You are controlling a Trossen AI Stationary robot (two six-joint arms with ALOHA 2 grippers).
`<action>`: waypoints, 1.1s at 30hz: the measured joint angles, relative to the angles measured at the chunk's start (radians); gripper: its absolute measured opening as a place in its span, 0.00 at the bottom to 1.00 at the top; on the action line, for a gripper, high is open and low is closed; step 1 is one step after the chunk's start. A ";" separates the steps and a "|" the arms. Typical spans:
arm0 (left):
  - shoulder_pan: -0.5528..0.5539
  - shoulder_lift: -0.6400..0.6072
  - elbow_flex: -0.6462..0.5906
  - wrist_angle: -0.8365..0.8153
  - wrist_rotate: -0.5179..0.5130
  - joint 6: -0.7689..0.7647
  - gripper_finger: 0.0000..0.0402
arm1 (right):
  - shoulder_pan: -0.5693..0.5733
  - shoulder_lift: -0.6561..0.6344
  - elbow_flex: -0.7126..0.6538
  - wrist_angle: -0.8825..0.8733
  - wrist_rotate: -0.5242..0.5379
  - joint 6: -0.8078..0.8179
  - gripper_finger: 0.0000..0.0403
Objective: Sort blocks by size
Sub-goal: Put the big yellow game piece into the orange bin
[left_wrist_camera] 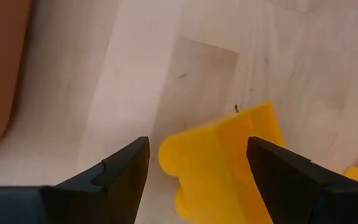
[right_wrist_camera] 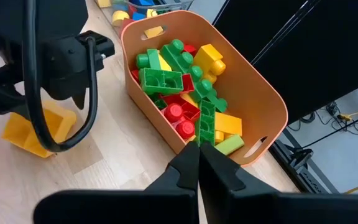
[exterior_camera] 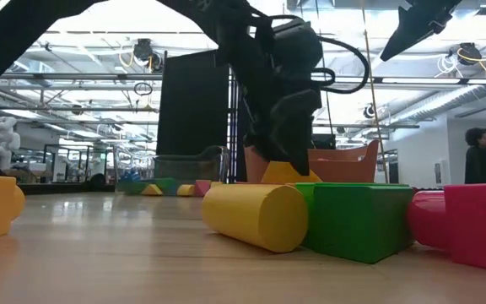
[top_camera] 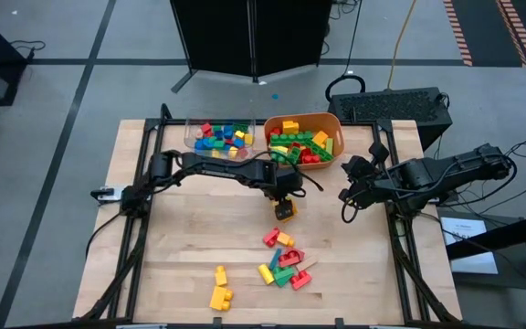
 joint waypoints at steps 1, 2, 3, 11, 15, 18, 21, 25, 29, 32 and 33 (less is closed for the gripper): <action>0.000 0.000 0.001 -0.007 -0.002 -0.011 0.68 | 0.000 0.000 0.000 0.000 -0.001 0.000 0.01; 0.000 0.004 0.001 -0.015 -0.004 -0.024 0.68 | 0.000 0.000 0.000 0.000 -0.001 0.000 0.01; 0.000 0.007 0.002 -0.016 -0.004 -0.035 0.68 | 0.000 0.000 0.000 0.000 -0.001 0.000 0.01; 0.000 0.007 0.000 -0.027 -0.002 -0.067 0.54 | 0.000 0.000 0.000 -0.001 -0.002 0.000 0.01; 0.000 0.009 -0.002 -0.030 -0.003 -0.073 0.38 | 0.000 0.000 0.000 0.000 -0.002 0.000 0.01; 0.000 0.009 -0.002 -0.027 -0.004 -0.074 0.25 | 0.000 0.000 0.000 0.000 -0.002 0.000 0.01; 0.002 0.008 0.004 -0.029 -0.004 -0.074 0.12 | 0.000 0.000 0.000 0.000 -0.002 0.001 0.01; 0.005 0.010 0.053 -0.041 0.008 -0.075 0.03 | 0.000 0.000 0.000 0.000 -0.002 0.001 0.01; 0.016 0.006 0.154 -0.053 -0.008 -0.069 0.03 | 0.000 0.000 0.000 0.000 -0.002 0.001 0.01; 0.035 0.005 0.241 -0.113 -0.087 -0.019 0.04 | 0.000 0.000 0.000 0.000 -0.002 0.001 0.01; 0.045 0.005 0.273 -0.134 -0.117 0.002 0.04 | 0.000 0.000 0.000 0.000 -0.002 0.001 0.01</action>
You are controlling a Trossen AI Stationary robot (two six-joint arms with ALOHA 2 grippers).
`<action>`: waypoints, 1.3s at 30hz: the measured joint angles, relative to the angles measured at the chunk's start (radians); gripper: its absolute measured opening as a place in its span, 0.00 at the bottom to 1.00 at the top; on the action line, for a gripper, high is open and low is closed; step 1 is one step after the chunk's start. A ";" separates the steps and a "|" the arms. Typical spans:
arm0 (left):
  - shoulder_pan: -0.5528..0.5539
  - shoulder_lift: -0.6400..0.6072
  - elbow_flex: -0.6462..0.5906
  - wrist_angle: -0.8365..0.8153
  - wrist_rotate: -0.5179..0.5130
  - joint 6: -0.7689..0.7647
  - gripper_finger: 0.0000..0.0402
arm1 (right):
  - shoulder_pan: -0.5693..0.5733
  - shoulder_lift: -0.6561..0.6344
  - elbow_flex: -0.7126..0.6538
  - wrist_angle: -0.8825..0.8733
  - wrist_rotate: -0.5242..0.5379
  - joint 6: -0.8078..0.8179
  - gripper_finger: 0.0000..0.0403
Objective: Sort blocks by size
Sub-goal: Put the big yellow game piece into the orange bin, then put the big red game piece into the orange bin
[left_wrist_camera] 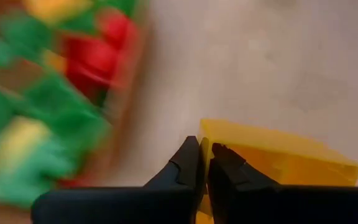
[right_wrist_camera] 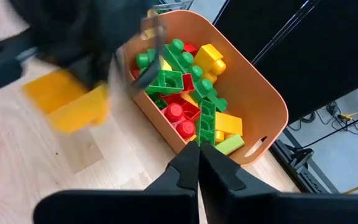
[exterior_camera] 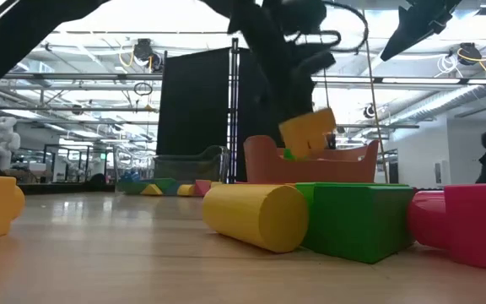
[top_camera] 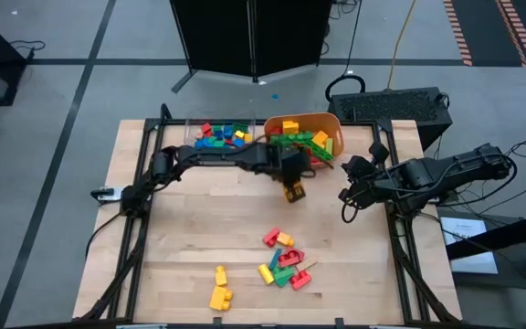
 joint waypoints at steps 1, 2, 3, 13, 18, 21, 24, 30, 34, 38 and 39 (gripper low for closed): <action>0.010 0.000 0.029 -0.016 -0.032 0.025 0.04 | 0.000 0.000 0.000 0.000 0.000 0.000 0.01; 0.023 0.000 0.059 -0.023 -0.066 0.050 0.04 | 0.000 0.000 0.000 0.000 0.000 0.000 0.01; 0.036 -0.001 0.085 -0.019 -0.099 0.071 0.04 | 0.000 0.000 0.000 0.000 0.000 0.000 0.01; 0.213 0.013 0.130 0.289 -0.156 0.114 0.04 | 0.000 0.000 0.000 0.002 0.000 0.000 0.01; 0.249 0.082 0.128 0.463 -0.068 0.110 0.04 | 0.000 0.000 0.000 0.003 0.000 0.000 0.01; 0.252 0.117 0.127 0.538 -0.065 0.116 0.04 | 0.000 0.000 0.000 0.003 0.000 0.000 0.01; 0.254 0.145 0.127 0.560 -0.020 0.158 0.09 | 0.000 0.000 0.000 0.003 0.000 0.000 0.01; 0.254 0.151 0.127 0.542 0.053 0.248 0.26 | 0.000 0.000 0.000 0.003 0.000 0.000 0.01; 0.268 0.152 0.143 0.536 0.121 0.241 0.39 | 0.000 0.000 0.000 0.003 0.000 0.000 0.01; 0.271 0.150 0.156 0.527 0.123 0.239 0.50 | 0.000 0.000 0.000 0.006 0.000 0.000 0.01; 0.272 0.150 0.162 0.497 0.109 0.236 0.52 | 0.000 0.000 0.000 0.006 0.000 0.000 0.01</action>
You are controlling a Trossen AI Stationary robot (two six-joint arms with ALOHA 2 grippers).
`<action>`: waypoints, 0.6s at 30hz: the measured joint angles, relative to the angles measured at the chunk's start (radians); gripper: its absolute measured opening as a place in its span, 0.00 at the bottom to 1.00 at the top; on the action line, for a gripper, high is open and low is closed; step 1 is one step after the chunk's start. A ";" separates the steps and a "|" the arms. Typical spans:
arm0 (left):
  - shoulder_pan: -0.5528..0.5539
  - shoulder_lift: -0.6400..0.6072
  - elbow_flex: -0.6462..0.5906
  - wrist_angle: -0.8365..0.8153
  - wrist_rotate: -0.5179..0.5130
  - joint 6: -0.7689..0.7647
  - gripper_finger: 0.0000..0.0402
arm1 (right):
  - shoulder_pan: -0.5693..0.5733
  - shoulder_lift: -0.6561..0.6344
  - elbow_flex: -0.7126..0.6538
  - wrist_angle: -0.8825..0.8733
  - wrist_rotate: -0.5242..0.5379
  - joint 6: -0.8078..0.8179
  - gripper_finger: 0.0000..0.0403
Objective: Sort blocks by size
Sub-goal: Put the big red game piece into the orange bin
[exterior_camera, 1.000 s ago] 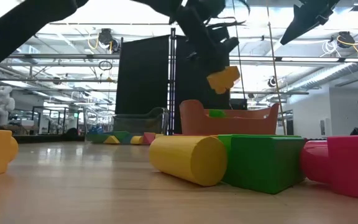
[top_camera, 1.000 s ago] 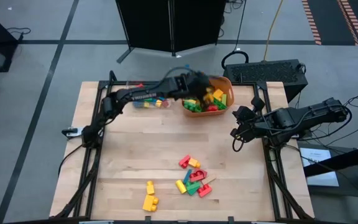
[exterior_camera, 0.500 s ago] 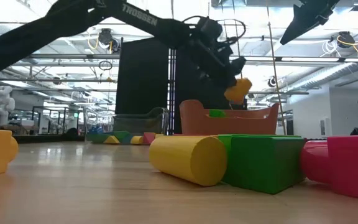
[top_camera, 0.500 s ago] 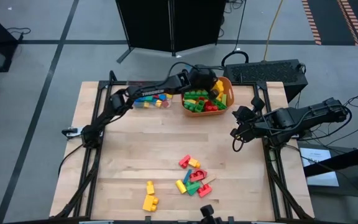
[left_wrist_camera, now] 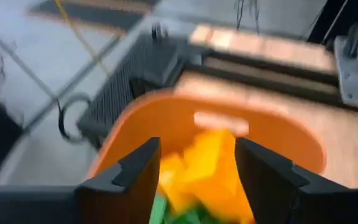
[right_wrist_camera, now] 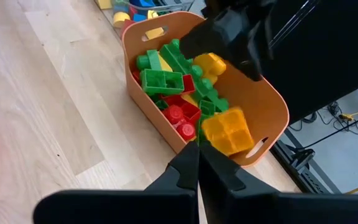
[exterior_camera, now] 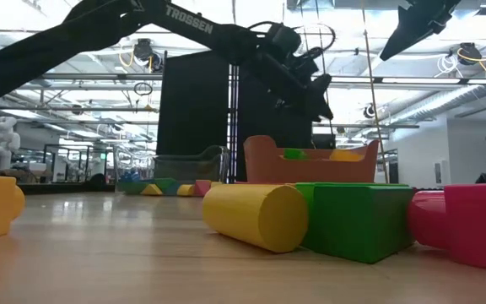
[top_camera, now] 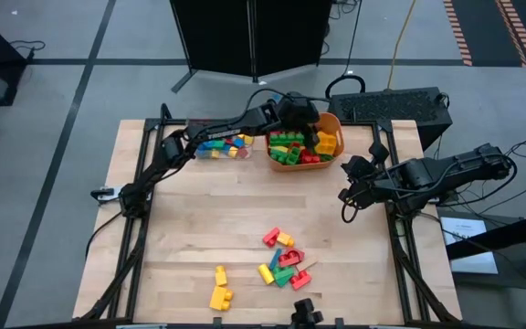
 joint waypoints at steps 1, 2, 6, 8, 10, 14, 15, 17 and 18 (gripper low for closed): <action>0.001 0.000 0.009 -0.043 -0.003 -0.020 0.53 | 0.000 0.000 0.000 0.000 0.000 0.001 0.01; 0.005 0.002 0.028 -0.104 -0.003 -0.038 0.54 | 0.000 0.000 0.000 0.000 0.000 0.005 0.01; 0.021 -0.030 0.124 -0.477 0.064 -0.019 0.55 | 0.000 0.000 0.000 0.000 -0.013 0.025 0.01; 0.015 -0.056 0.160 -0.660 0.140 0.029 0.55 | 0.000 0.000 0.000 0.000 -0.025 0.025 0.01; -0.006 -0.088 0.177 -0.831 0.245 0.064 0.55 | 0.000 0.000 0.000 0.000 -0.026 0.019 0.01; -0.092 -0.131 0.177 -1.084 0.311 0.120 0.55 | 0.000 0.000 0.000 0.000 -0.026 0.019 0.01; -0.121 -0.136 0.176 -1.130 0.311 0.129 0.55 | 0.000 0.000 0.000 0.000 -0.026 0.021 0.01; -0.189 -0.140 0.176 -1.168 0.311 0.127 0.55 | 0.000 0.000 0.000 0.000 -0.027 0.021 0.01; -0.224 -0.140 0.176 -1.166 0.310 0.116 0.55 | 0.000 0.000 0.000 0.000 -0.026 0.021 0.01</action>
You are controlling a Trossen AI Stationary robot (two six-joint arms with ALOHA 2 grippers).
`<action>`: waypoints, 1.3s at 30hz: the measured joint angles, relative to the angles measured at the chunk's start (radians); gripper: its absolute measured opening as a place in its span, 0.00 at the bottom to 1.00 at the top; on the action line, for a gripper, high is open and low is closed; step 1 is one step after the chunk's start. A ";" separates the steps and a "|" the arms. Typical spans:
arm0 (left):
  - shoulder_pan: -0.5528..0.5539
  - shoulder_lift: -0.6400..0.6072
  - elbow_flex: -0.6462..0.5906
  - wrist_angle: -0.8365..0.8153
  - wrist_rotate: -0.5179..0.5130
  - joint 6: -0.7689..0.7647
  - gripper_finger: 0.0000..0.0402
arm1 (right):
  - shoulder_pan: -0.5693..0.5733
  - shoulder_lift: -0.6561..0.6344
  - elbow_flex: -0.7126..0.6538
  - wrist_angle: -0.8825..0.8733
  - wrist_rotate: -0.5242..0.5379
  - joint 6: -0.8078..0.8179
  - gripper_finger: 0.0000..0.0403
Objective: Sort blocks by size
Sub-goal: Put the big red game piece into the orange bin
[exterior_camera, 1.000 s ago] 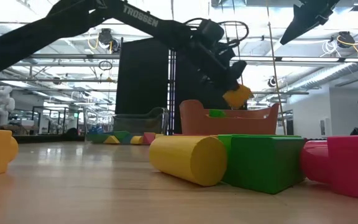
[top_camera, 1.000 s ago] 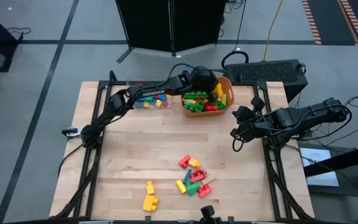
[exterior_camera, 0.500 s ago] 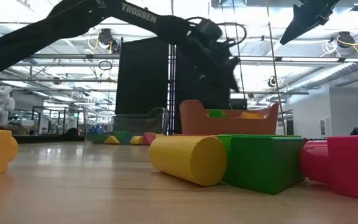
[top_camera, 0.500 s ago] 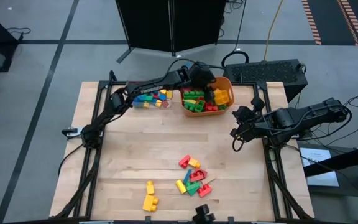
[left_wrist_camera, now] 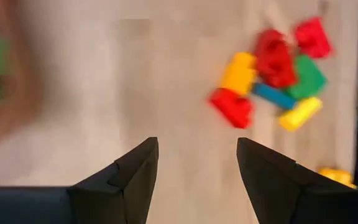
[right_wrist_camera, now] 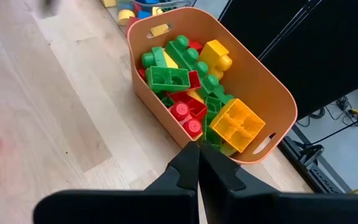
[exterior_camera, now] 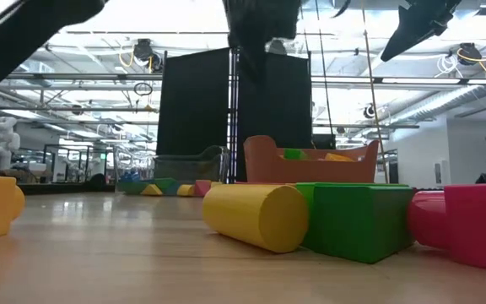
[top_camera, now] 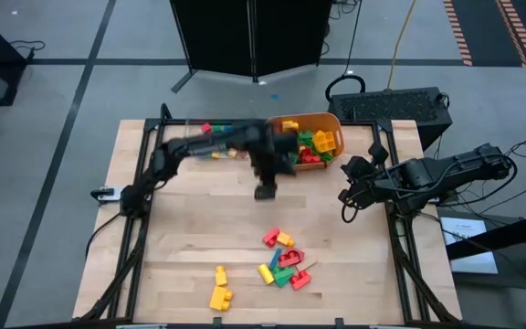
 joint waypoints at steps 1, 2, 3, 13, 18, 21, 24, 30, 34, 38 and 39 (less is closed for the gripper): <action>-0.034 0.000 0.000 0.008 -0.009 -0.014 0.55 | 0.000 0.000 0.000 0.000 0.000 0.000 0.01; -0.069 0.001 -0.001 0.029 -0.030 -0.030 0.55 | 0.000 0.000 0.000 0.000 -0.001 0.000 0.01; -0.102 0.001 -0.007 0.067 -0.060 -0.042 0.55 | 0.000 0.000 0.000 0.000 -0.002 0.000 0.01; -0.234 -0.040 -0.213 0.232 -0.245 -0.381 0.55 | 0.000 0.000 0.000 -0.001 -0.053 -0.017 0.01; -0.292 -0.113 -0.346 0.280 -0.387 -0.523 0.55 | 0.000 0.000 0.000 -0.001 -0.053 -0.029 0.01; -0.327 -0.151 -0.458 0.391 -0.431 -0.615 0.55 | 0.000 0.000 0.000 0.000 -0.053 -0.029 0.01; -0.353 -0.191 -0.574 0.525 -0.468 -0.690 0.55 | 0.000 0.000 0.000 0.000 -0.053 -0.026 0.01; -0.366 -0.210 -0.759 0.618 -0.501 -0.768 0.55 | 0.000 0.000 0.000 0.005 -0.054 -0.019 0.01; -0.382 -0.209 -0.849 0.774 -0.499 -0.805 0.55 | 0.000 0.000 0.000 0.006 -0.058 0.004 0.01; -0.410 -0.212 -0.879 0.890 -0.484 -0.846 0.55 | 0.000 0.000 0.000 0.012 -0.079 0.014 0.01; -0.415 -0.212 -0.883 0.894 -0.485 -0.848 0.55 | 0.000 0.000 0.000 0.013 -0.079 0.021 0.01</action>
